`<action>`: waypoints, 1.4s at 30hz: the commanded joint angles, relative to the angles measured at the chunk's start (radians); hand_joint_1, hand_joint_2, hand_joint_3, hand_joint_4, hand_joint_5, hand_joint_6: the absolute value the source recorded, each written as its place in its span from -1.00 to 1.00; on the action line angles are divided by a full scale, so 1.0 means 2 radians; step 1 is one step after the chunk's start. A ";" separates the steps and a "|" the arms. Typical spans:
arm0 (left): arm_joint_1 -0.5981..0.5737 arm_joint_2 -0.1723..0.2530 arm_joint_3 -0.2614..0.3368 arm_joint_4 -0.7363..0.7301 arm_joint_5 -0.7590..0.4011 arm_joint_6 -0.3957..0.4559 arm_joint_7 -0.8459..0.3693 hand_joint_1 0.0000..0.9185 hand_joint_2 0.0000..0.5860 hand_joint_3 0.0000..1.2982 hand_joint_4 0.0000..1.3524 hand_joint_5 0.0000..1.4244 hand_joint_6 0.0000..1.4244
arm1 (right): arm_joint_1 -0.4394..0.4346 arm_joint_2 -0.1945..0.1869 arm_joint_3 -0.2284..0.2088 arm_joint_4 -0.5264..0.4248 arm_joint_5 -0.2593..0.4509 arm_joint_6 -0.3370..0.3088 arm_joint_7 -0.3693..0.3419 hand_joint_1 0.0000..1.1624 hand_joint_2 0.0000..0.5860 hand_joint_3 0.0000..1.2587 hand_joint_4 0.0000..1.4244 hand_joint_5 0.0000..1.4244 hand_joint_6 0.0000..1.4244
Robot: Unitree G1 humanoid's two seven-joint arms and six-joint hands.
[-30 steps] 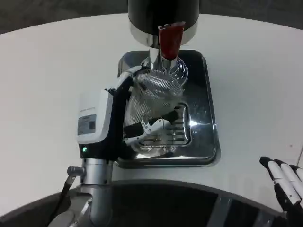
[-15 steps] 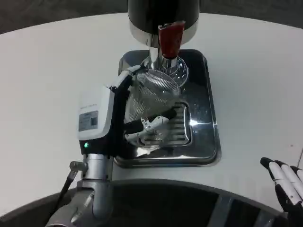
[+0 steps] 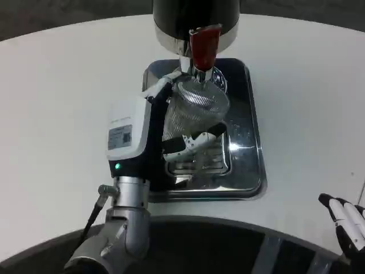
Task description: Grasp the cup under the faucet to collect the drink, then remove the cup.
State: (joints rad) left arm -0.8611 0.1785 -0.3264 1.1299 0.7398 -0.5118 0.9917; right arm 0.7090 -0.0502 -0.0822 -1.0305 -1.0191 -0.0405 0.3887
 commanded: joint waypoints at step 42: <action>0.012 0.028 -0.026 -0.009 -0.017 -0.027 -0.008 -0.57 -1.00 -0.25 -0.52 -0.14 0.62 | 0.009 0.008 -0.002 -0.003 0.021 0.002 -0.005 0.07 0.22 -1.00 -1.00 -1.00 -1.00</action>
State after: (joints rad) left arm -0.8498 0.2233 -0.3748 1.1186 0.7120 -0.5553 0.9808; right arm 0.7187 -0.0395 -0.0867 -1.0305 -0.9830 -0.0403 0.3883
